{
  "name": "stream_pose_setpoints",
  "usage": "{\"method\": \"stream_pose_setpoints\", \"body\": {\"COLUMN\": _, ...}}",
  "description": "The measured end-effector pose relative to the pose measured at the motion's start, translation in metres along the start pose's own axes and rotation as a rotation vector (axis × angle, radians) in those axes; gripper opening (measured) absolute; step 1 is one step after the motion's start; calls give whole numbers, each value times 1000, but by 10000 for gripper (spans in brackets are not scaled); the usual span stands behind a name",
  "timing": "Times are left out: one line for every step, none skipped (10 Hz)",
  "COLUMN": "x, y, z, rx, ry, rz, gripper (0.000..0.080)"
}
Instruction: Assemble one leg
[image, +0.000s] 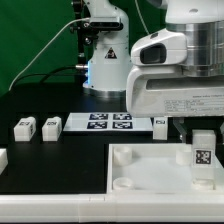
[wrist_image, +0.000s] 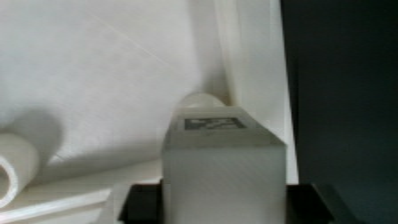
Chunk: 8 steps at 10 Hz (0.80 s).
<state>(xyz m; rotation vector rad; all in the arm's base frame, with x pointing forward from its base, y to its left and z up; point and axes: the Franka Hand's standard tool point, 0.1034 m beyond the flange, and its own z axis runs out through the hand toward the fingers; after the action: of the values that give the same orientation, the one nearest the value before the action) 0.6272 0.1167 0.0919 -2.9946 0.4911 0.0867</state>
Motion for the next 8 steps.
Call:
{"method": "stream_pose_setpoints", "body": {"x": 2, "y": 1, "z": 0, "rx": 19, "ry": -7, "rz": 173, "gripper": 290}}
{"method": "stream_pose_setpoints", "body": {"x": 3, "y": 2, "z": 1, "rx": 40, "ry": -9, "rz": 330, "gripper": 290}}
{"method": "stream_pose_setpoints", "body": {"x": 5, "y": 3, "z": 1, "rx": 77, "ry": -16, "rz": 493, "gripper": 291}}
{"method": "stream_pose_setpoints", "body": {"x": 6, "y": 4, "z": 1, "rx": 100, "ry": -28, "rz": 676, "gripper": 291}}
{"method": "stream_pose_setpoints", "body": {"x": 5, "y": 3, "z": 1, "rx": 99, "ry": -34, "rz": 803, "gripper": 292}}
{"method": "stream_pose_setpoints", "body": {"x": 5, "y": 1, "z": 1, "rx": 96, "ry": -43, "rz": 976, "gripper": 292}}
{"method": "stream_pose_setpoints", "body": {"x": 5, "y": 1, "z": 1, "rx": 95, "ry": -48, "rz": 1082, "gripper": 292}}
{"method": "stream_pose_setpoints", "body": {"x": 5, "y": 1, "z": 1, "rx": 95, "ry": -47, "rz": 1079, "gripper": 293}}
